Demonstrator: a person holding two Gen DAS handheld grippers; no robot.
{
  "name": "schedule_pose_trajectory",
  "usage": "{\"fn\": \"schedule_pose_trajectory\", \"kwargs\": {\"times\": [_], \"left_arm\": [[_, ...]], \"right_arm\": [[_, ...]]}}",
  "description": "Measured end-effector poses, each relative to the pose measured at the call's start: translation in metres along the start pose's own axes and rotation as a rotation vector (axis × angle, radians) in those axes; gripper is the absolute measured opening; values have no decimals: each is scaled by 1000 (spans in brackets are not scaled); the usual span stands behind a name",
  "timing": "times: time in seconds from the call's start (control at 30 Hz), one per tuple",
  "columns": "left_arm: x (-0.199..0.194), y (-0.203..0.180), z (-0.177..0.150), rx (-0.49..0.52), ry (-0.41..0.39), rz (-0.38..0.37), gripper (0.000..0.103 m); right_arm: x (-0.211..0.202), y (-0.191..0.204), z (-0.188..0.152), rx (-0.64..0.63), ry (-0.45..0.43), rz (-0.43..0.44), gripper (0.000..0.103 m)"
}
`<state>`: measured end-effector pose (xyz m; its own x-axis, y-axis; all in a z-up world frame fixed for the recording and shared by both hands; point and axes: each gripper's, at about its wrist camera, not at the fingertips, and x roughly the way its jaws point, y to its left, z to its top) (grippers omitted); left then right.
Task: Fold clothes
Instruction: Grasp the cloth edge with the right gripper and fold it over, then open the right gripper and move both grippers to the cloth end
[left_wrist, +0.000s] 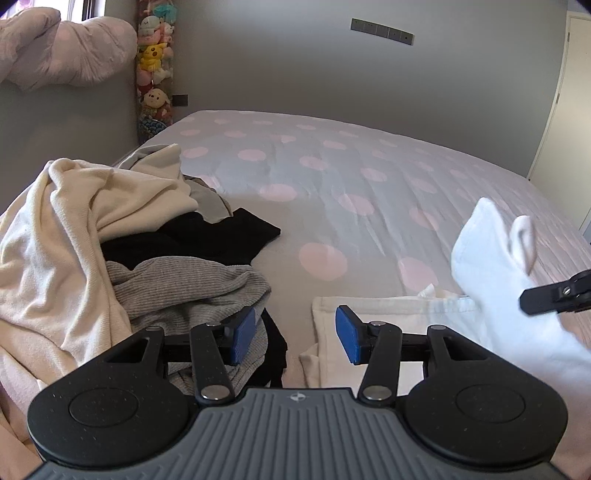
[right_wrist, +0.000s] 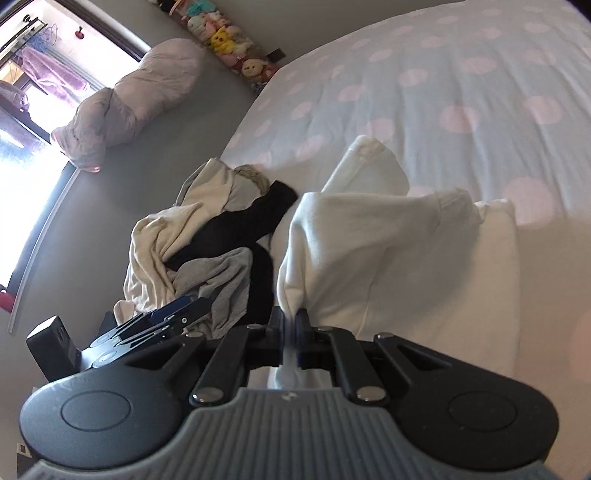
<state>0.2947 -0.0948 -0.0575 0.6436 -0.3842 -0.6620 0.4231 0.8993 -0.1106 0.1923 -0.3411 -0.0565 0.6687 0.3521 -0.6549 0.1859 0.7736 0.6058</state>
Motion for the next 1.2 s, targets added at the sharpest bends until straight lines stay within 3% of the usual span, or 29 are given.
{"fn": "schedule_pose_trajectory", "kwargs": {"times": [0.13, 0.3, 0.6, 0.67, 0.83, 1.0, 1.2], "left_arm": [[2, 11, -1, -34, -2, 5, 46], [6, 22, -4, -56, 10, 16, 46], [16, 23, -7, -46, 36, 15, 46], [17, 22, -8, -45, 39, 13, 46], [19, 16, -7, -37, 50, 0, 46], [15, -3, -4, -1, 52, -48, 46], [4, -35, -14, 59, 86, -113, 48]], "right_arm": [[55, 15, -12, -4, 71, 36, 7], [110, 13, -26, 8, 132, -9, 7], [155, 8, -40, 22, 168, -59, 8], [158, 7, -42, 10, 172, -59, 12], [140, 12, -48, -47, 141, -23, 23], [90, 8, -66, -106, 44, -22, 30], [12, -14, -114, -180, -99, -172, 37]]}}
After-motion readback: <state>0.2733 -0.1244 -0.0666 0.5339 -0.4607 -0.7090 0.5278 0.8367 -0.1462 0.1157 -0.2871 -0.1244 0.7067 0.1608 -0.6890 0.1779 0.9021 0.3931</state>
